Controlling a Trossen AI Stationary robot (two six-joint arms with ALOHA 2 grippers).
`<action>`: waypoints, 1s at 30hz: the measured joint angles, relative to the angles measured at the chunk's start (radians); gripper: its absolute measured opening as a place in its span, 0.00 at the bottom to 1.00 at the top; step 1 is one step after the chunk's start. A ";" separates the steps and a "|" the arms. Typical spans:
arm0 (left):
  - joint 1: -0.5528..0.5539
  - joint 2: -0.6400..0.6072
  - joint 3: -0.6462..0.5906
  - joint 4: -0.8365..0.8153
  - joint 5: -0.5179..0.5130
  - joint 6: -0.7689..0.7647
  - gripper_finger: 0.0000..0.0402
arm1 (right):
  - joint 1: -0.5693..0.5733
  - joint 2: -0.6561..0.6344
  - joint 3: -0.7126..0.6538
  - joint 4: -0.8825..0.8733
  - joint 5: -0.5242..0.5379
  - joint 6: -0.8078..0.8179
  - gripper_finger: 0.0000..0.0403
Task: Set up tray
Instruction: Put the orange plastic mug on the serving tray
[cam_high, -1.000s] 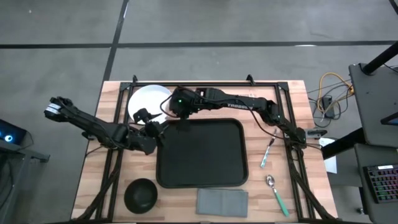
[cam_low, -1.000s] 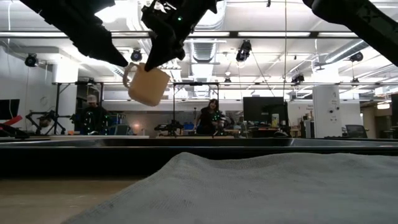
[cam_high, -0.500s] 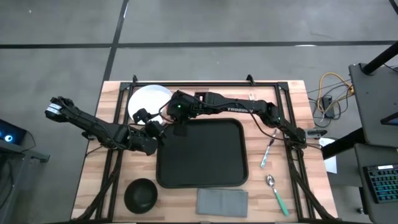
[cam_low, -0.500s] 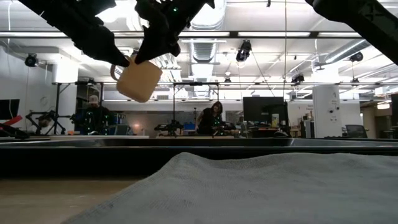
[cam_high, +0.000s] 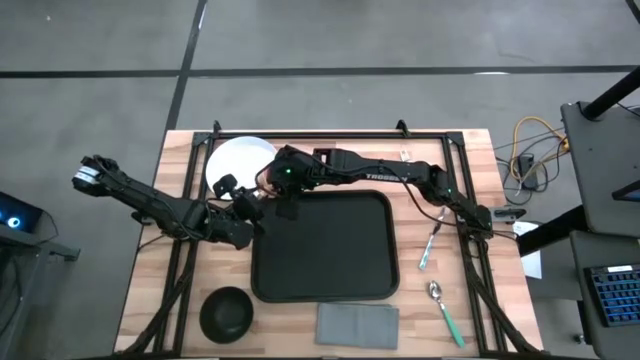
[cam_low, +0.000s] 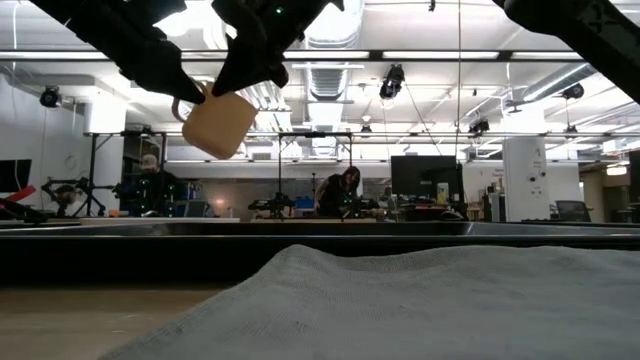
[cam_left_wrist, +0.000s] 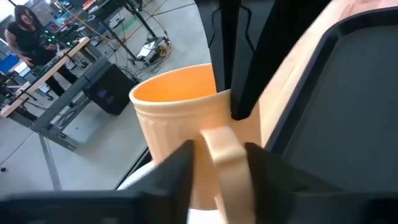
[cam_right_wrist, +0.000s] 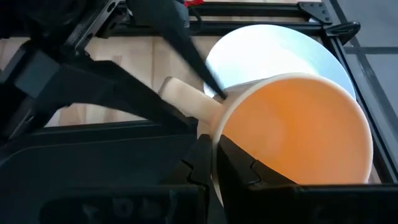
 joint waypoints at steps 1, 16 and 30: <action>0.000 0.000 0.000 0.003 0.005 0.000 0.17 | 0.000 0.000 0.000 -0.001 0.000 0.000 0.02; 0.001 0.000 -0.008 -0.004 0.006 -0.042 0.06 | 0.024 -0.175 0.000 -0.136 -0.121 -0.105 0.21; -0.073 -0.043 -0.290 0.435 0.090 -0.154 0.06 | 0.084 -0.581 -0.193 -0.197 -0.097 -0.075 0.34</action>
